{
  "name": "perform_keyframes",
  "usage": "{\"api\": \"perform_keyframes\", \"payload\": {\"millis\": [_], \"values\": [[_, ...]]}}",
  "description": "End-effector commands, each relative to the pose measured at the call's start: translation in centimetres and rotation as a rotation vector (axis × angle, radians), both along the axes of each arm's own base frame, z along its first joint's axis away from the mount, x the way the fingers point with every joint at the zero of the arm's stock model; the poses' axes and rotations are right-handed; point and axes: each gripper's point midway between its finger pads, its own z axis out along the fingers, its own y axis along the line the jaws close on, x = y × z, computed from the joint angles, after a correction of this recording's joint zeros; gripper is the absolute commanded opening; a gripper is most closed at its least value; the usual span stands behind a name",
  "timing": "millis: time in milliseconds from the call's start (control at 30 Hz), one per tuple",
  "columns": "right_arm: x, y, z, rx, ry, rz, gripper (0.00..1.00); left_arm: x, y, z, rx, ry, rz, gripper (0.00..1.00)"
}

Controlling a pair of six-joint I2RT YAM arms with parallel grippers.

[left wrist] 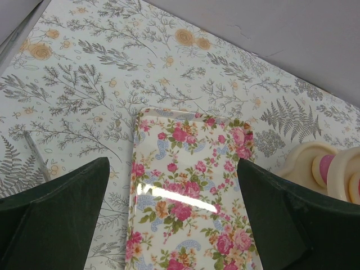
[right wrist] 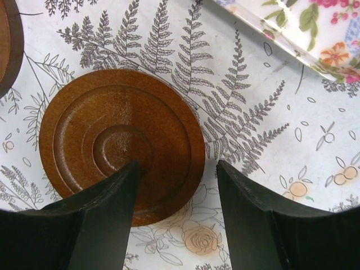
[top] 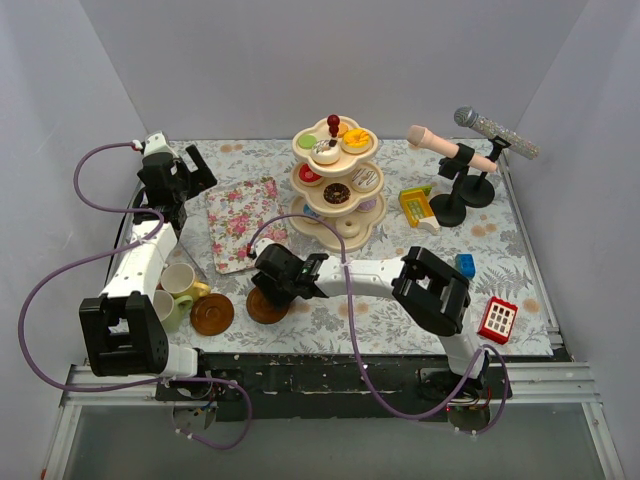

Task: Serve the afternoon tea
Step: Move the coaster to the center of the board.

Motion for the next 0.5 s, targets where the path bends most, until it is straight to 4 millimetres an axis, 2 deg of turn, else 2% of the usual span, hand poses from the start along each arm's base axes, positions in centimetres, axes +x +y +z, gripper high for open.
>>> {"api": "perform_keyframes", "payload": {"millis": [0, 233, 467], "values": [[0.8, 0.4, -1.6, -0.029, -0.001, -0.009, 0.65, 0.0, -0.4, 0.1, 0.0, -0.011, -0.014, 0.98], [1.4, 0.8, -1.2, -0.031, -0.019, -0.016, 0.67, 0.0, -0.4, 0.1, -0.002, -0.011, -0.015, 0.98], [2.7, -3.0, -2.0, -0.103, -0.03, -0.1, 0.56, 0.0, -0.4, 0.1, 0.001, -0.011, -0.014, 0.98]]}}
